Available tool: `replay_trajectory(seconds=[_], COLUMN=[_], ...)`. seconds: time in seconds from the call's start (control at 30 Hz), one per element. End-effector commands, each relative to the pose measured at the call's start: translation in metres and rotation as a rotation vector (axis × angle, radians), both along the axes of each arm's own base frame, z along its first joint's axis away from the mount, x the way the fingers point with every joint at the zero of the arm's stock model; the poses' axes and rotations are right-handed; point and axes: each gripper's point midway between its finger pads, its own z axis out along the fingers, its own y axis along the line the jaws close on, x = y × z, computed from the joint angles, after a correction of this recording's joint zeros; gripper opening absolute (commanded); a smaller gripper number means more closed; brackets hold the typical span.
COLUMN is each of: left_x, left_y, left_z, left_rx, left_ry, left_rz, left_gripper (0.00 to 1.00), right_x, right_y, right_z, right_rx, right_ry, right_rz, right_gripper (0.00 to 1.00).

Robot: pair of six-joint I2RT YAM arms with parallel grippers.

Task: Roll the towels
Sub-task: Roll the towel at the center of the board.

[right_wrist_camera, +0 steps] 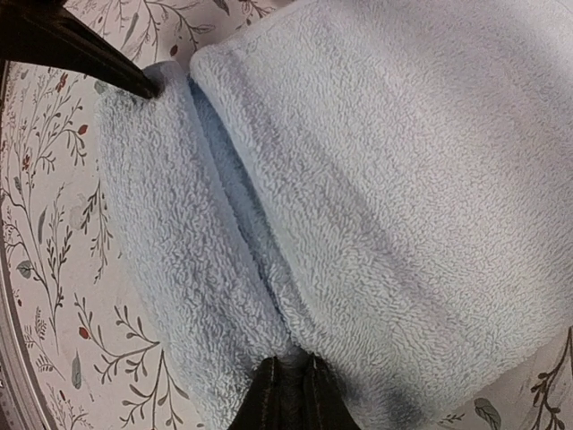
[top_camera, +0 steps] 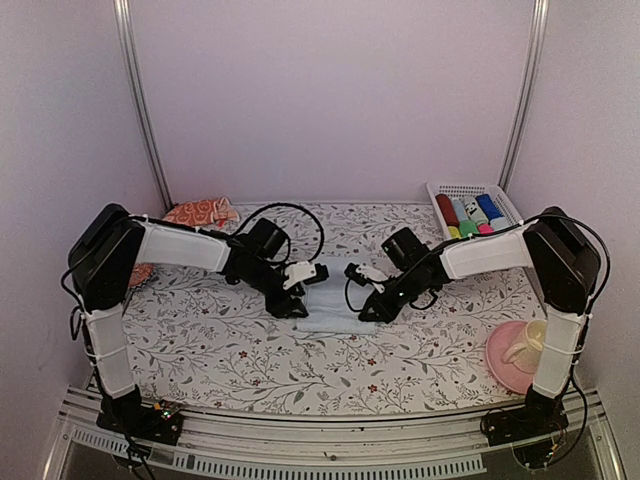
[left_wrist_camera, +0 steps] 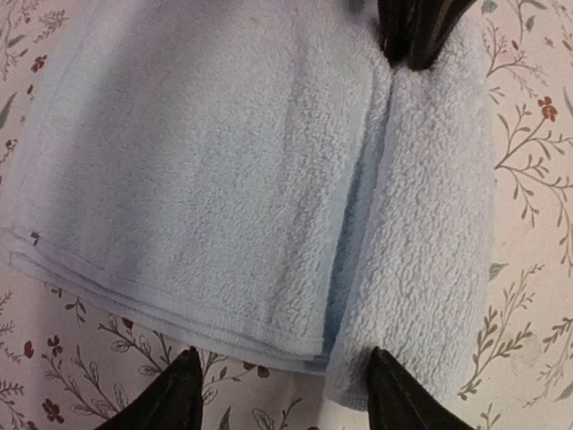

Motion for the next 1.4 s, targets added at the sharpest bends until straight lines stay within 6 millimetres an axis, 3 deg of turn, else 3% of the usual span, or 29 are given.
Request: replay_trajectory(seconds=[0.0, 0.1, 0.2, 0.4, 0.63, 0.83, 1.1, 1.37], left_x=[0.013, 0.004, -0.017, -0.057, -0.081, -0.079, -0.077, -0.06], left_y=[0.006, 0.004, 0.003, 0.011, 0.003, -0.005, -0.008, -0.007], left_z=[0.05, 0.073, 0.078, 0.044, 0.042, 0.04, 0.014, -0.001], left_rx=[-0.078, -0.142, -0.158, -0.072, -0.076, -0.051, 0.028, 0.095], left_ry=[-0.141, -0.196, -0.241, -0.407, -0.59, -0.688, -0.7, -0.731], left_rz=[0.011, -0.049, -0.152, -0.313, -0.352, -0.316, -0.32, -0.266], left_gripper=[0.66, 0.71, 0.72, 0.69, 0.66, 0.66, 0.65, 0.59], right_x=[-0.006, -0.005, -0.004, -0.002, -0.001, -0.001, -0.001, -0.002], right_y=[-0.029, -0.031, -0.031, -0.03, -0.028, -0.027, -0.027, -0.027], right_z=[-0.026, -0.028, -0.029, -0.03, -0.026, -0.025, -0.024, -0.024], right_rx=[-0.119, -0.117, -0.113, -0.105, -0.087, -0.08, -0.078, -0.078], right_ry=[0.05, 0.06, 0.077, 0.102, 0.11, 0.112, 0.111, 0.11], right_rz=[-0.053, -0.062, -0.071, -0.085, -0.084, -0.083, -0.081, -0.077], right_gripper=[0.12, 0.12, 0.12, 0.12, 0.12, 0.12, 0.12, 0.12])
